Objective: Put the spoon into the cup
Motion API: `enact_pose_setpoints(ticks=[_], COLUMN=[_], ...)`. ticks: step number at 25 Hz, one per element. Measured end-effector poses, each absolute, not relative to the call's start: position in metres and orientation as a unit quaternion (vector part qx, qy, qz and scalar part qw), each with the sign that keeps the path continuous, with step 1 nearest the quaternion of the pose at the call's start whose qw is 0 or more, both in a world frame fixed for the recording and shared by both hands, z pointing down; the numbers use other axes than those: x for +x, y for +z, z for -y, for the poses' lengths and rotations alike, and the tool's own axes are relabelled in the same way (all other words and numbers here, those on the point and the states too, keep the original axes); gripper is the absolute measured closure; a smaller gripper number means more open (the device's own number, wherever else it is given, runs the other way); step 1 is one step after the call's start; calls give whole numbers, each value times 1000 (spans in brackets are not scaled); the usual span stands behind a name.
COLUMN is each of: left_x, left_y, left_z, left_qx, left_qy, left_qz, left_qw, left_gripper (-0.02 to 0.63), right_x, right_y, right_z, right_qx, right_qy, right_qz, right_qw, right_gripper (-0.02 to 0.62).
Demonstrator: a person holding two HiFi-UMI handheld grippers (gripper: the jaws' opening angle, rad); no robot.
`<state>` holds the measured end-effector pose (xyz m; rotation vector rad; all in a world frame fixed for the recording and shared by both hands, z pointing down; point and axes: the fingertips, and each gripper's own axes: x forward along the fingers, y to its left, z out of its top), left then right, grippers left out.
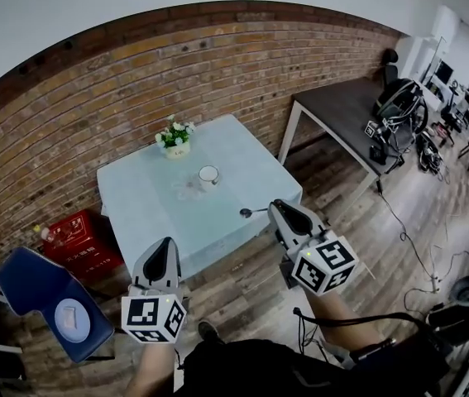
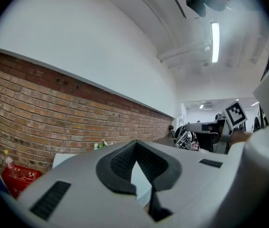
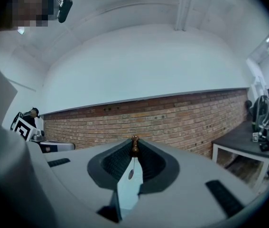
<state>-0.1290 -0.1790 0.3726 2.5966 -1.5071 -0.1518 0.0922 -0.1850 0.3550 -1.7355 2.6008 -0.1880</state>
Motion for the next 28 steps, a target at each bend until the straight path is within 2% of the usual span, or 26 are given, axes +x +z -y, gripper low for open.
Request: enact_pose_setpoints(ticks=[11, 28], left_x=[-149, -127], left_y=[381, 388], left_z=[236, 332], left_qx=[875, 851], left_qy=[-41, -32], left_qz=[477, 519], left_qw=[77, 80], left_gripper=[598, 598], right_x=[83, 96], right_y=[355, 358], right_z=[247, 380], right_qx=[-583, -525], right_qy=[-63, -72], right_qz=[-810, -848], right_qw=[15, 12], right_gripper=[545, 545])
